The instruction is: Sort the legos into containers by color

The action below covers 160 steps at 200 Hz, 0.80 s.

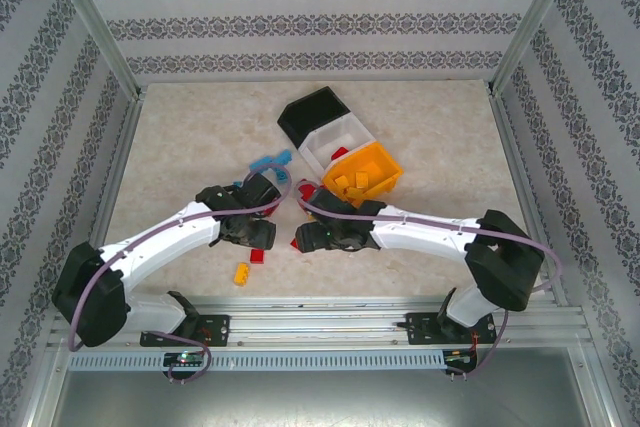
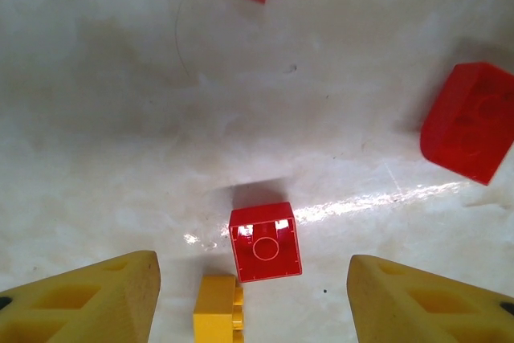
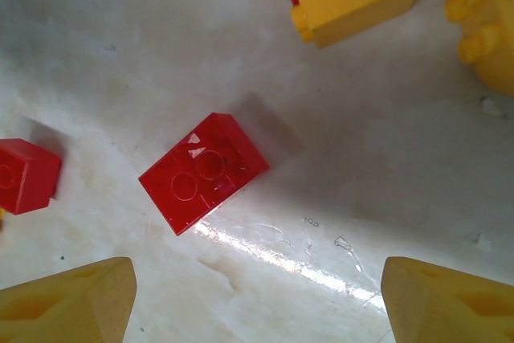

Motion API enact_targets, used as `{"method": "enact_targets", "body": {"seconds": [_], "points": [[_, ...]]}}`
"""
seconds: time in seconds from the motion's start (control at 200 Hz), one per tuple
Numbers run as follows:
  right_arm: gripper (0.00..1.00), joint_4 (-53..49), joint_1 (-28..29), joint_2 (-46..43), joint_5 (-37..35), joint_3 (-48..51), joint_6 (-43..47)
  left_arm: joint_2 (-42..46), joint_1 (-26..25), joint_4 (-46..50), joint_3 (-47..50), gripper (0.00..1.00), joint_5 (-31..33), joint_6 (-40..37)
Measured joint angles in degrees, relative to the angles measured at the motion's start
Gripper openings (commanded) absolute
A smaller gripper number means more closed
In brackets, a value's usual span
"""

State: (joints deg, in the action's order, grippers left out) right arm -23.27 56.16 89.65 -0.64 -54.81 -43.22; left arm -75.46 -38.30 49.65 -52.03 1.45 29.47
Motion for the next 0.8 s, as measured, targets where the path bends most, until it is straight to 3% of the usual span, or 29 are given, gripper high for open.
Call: {"method": "enact_targets", "body": {"seconds": [0.535, 0.684, 0.799], "points": [[0.80, 0.02, 1.49, 0.92, -0.83, 0.00, -1.51, -7.76, -0.39, -8.61, 6.43, 0.56, -4.50, 2.78], [0.80, 0.17, 1.49, 0.79, -1.11, 0.02, -1.62, -9.35, -0.39, -11.54, 8.02, 0.51, -5.14, 3.04], [0.81, 0.68, 1.49, -0.07, -1.51, 0.42, -1.66, -9.64, -0.37, -12.26, 8.66, 0.40, -4.85, 3.37]]}}
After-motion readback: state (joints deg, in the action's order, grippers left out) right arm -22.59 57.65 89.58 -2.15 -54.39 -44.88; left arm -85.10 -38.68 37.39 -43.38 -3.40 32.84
